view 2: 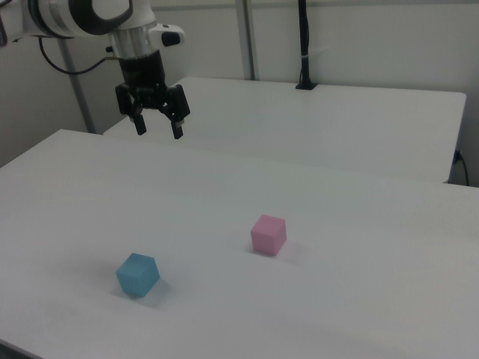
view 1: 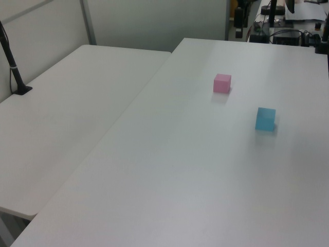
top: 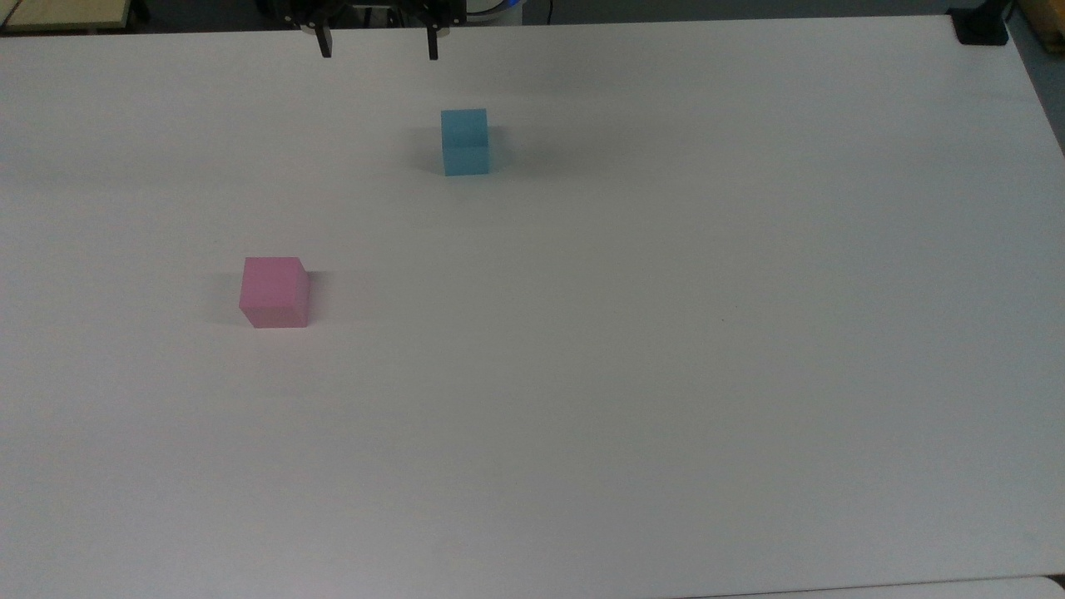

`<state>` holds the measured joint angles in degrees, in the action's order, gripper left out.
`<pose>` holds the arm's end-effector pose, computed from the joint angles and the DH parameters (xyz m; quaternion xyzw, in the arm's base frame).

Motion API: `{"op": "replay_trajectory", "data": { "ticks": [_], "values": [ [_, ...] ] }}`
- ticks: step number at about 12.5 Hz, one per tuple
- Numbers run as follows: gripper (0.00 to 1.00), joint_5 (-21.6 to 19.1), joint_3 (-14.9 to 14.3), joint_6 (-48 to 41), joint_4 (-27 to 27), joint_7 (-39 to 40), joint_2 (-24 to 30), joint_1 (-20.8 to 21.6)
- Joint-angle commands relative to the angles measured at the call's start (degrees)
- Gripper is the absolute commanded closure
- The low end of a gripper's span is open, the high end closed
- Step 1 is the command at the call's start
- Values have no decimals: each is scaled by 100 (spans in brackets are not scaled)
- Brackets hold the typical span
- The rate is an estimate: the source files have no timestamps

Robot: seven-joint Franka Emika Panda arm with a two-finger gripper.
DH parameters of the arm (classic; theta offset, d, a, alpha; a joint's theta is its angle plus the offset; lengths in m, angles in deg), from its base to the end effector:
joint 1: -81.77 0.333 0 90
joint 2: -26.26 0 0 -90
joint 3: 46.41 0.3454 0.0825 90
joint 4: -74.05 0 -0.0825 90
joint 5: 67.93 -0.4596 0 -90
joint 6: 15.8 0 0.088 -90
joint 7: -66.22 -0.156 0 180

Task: Put blue cube on pink cube
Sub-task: 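Move the open gripper over the light-blue cube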

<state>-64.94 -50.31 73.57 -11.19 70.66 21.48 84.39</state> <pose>0.6565 -0.0212 0.5961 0.9992 0.0275 -0.0070 0.0286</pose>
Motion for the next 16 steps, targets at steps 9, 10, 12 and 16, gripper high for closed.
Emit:
{"op": "replay_trajectory", "data": {
  "ticks": [9, 10, 12, 16],
  "values": [
    [0, 35, 30, 596, -3654, 83, 2825, 318],
    [0, 35, 30, 1052, -4023, 74, 2808, 327],
    [0, 35, 30, 1905, -4674, 74, 2729, 327],
    [0, 53, 21, 2681, -5151, 57, 2168, 406]
  ]
}}
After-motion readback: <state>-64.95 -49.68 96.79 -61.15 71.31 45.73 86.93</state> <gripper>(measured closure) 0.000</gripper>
